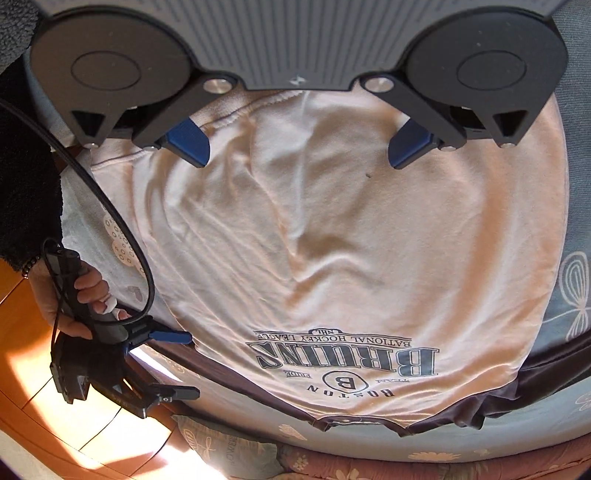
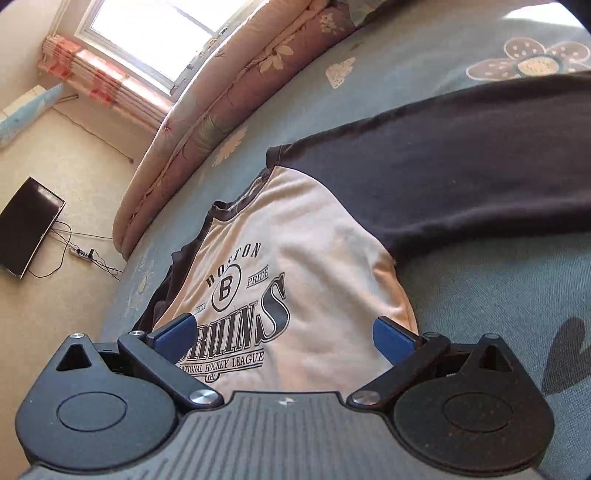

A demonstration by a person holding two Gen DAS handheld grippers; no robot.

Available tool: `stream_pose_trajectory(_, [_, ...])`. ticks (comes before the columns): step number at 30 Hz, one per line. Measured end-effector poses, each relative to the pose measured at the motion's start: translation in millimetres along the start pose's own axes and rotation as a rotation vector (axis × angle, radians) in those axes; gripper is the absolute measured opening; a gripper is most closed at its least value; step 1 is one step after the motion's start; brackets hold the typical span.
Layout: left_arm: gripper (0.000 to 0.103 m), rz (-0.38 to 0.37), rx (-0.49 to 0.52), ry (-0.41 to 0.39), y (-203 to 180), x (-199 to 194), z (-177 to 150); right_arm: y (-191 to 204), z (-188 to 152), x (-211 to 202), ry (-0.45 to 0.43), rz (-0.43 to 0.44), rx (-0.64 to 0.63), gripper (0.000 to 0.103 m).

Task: Fold clothes

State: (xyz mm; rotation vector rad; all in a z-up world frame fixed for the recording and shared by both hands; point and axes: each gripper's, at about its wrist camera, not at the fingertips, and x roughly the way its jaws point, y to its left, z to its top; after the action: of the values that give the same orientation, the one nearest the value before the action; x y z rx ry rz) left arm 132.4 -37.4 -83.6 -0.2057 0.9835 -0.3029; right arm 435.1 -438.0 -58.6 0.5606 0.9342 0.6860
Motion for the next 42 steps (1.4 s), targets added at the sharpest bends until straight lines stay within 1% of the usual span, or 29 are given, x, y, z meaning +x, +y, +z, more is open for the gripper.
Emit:
stream_pose_trajectory(2, [0.102,0.016,-0.006,0.008,1.6,-0.1,-1.4,14.7,8.3,18.5,-0.006,0.019,-0.061,0.103])
stream_pose_trajectory(4, [0.102,0.023,-0.002,0.015,1.6,-1.8,-4.0,22.4,14.2,41.5,-0.008,-0.006,-0.102,0.103])
stream_pose_trajectory(6, [0.102,0.030,0.000,0.022,1.7,-3.7,-6.7,20.9,13.6,60.8,0.018,-0.099,-0.136,0.103])
stream_pose_trajectory(7, [0.102,0.027,-0.005,0.021,2.9,-5.6,-8.5,20.1,10.8,61.6,0.023,-0.141,-0.159,0.103])
stream_pose_trajectory(11, [0.102,-0.010,-0.027,0.010,11.1,-14.2,-16.7,19.6,-4.5,41.6,0.013,-0.277,-0.276,0.103])
stream_pose_trajectory(12, [0.102,-0.012,-0.031,0.014,11.5,-15.6,-16.9,19.5,-8.2,35.1,0.009,-0.292,-0.286,0.103])
stream_pose_trajectory(15, [0.102,-0.004,-0.020,0.006,10.1,-21.1,-18.8,23.7,-18.2,12.8,-0.013,-0.285,-0.281,0.103])
stream_pose_trajectory(17, [0.102,-0.011,-0.028,-0.007,11.6,-24.2,-21.8,42.4,-26.3,3.3,-0.044,-0.223,-0.309,0.103])
stream_pose_trajectory(19, [0.102,-0.034,-0.065,0.008,16.7,-25.6,-25.9,59.9,-38.4,0.2,-0.037,-0.157,-0.328,0.103])
stream_pose_trajectory(20, [0.102,-0.039,-0.075,0.009,18.5,-28.3,-28.1,65.0,-45.5,1.5,-0.023,-0.139,-0.326,0.103])
stream_pose_trajectory(21, [0.102,-0.044,-0.086,0.010,20.3,-31.0,-30.4,68.0,-54.7,5.4,0.007,-0.140,-0.318,0.103])
stream_pose_trajectory(22, [0.102,-0.042,-0.093,0.013,22.1,-34.4,-32.1,68.7,-64.2,9.7,0.040,-0.157,-0.310,0.103])
stream_pose_trajectory(24, [0.102,-0.026,-0.092,0.003,27.3,-45.3,-30.4,66.4,-84.0,17.6,0.098,-0.224,-0.305,0.103])
stream_pose_trajectory(26, [0.102,-0.008,-0.084,-0.017,33.0,-56.2,-25.5,64.2,-104.1,22.0,0.134,-0.277,-0.359,0.103])
stream_pose_trajectory(29, [0.102,0.032,-0.065,-0.062,41.2,-61.6,-2.4,65.7,-119.9,25.8,0.129,-0.325,-0.461,0.103])
stream_pose_trajectory(31, [0.102,0.029,-0.054,-0.088,43.2,-56.2,15.7,68.4,-126.6,30.1,0.126,-0.362,-0.521,0.103])
stream_pose_trajectory(33, [0.102,0.024,-0.039,-0.092,43.6,-42.4,28.1,73.4,-130.6,35.8,0.138,-0.406,-0.580,0.103])
stream_pose_trajectory(34, [0.102,0.030,-0.037,-0.081,44.4,-35.0,30.4,74.5,-130.8,37.2,0.138,-0.416,-0.585,0.103])
stream_pose_trajectory(37, [0.102,0.055,-0.056,-0.016,49.9,-14.8,25.0,73.6,-127.8,36.7,0.141,-0.418,-0.577,0.103])
stream_pose_trajectory(38, [0.102,0.052,-0.070,-0.008,52.9,-14.6,17.5,73.5,-127.6,36.3,0.145,-0.415,-0.581,0.103])
stream_pose_trajectory(40, [0.102,0.039,-0.090,-0.019,57.3,-21.3,-0.1,73.6,-128.6,35.8,0.151,-0.411,-0.596,0.103])
stream_pose_trajectory(42, [0.102,0.032,-0.094,-0.009,56.6,-29.6,-14.4,74.0,-129.5,35.2,0.155,-0.411,-0.607,0.103])
